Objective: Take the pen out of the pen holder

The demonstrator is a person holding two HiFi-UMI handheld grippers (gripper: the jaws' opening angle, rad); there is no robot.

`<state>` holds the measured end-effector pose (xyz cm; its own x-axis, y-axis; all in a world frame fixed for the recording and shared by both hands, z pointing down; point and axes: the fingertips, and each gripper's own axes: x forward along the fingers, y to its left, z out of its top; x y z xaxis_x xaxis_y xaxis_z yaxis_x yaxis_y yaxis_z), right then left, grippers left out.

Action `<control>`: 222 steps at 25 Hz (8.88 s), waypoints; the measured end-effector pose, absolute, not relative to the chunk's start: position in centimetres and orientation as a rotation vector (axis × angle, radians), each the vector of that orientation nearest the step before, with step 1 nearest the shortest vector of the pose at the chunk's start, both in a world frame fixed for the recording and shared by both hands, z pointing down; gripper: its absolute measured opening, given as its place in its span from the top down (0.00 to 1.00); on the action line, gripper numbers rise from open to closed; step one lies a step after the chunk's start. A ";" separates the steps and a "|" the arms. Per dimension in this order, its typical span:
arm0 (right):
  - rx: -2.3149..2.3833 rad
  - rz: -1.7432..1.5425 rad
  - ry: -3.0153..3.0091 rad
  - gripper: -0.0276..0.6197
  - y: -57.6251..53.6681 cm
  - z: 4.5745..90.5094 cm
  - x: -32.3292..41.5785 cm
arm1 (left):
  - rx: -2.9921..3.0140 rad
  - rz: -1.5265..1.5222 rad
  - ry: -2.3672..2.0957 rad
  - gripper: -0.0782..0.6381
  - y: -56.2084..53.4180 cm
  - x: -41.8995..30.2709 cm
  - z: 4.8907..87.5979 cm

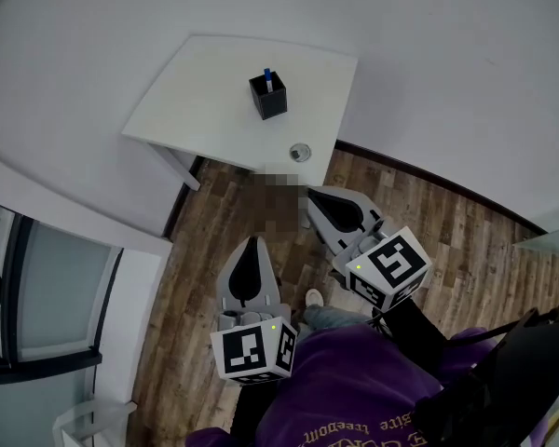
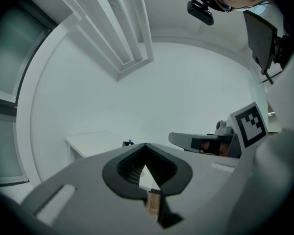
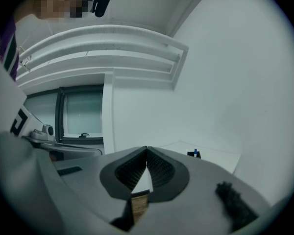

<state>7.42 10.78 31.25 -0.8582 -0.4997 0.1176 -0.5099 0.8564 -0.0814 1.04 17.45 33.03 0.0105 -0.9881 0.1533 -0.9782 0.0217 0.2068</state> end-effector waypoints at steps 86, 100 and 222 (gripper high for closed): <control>0.956 0.271 -2.803 0.94 -24.5 36.2 -3.6 | 2.119 0.028 -1.920 0.88 -18.8 -10.5 35.3; 1.041 0.313 -2.689 0.94 -27.8 39.5 -3.3 | 2.166 0.085 -1.815 0.88 -21.8 -10.5 36.7; 1.092 0.249 -2.662 0.85 -31.9 35.1 -4.6 | 2.277 0.028 -1.714 0.88 -26.5 -11.6 35.7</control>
<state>-4.58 -31.87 35.05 -0.6867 -0.6644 0.2950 -0.7076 0.7039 -0.0620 -11.61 -26.53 35.71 0.2920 -0.9378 0.1879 -0.9433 -0.2500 0.2182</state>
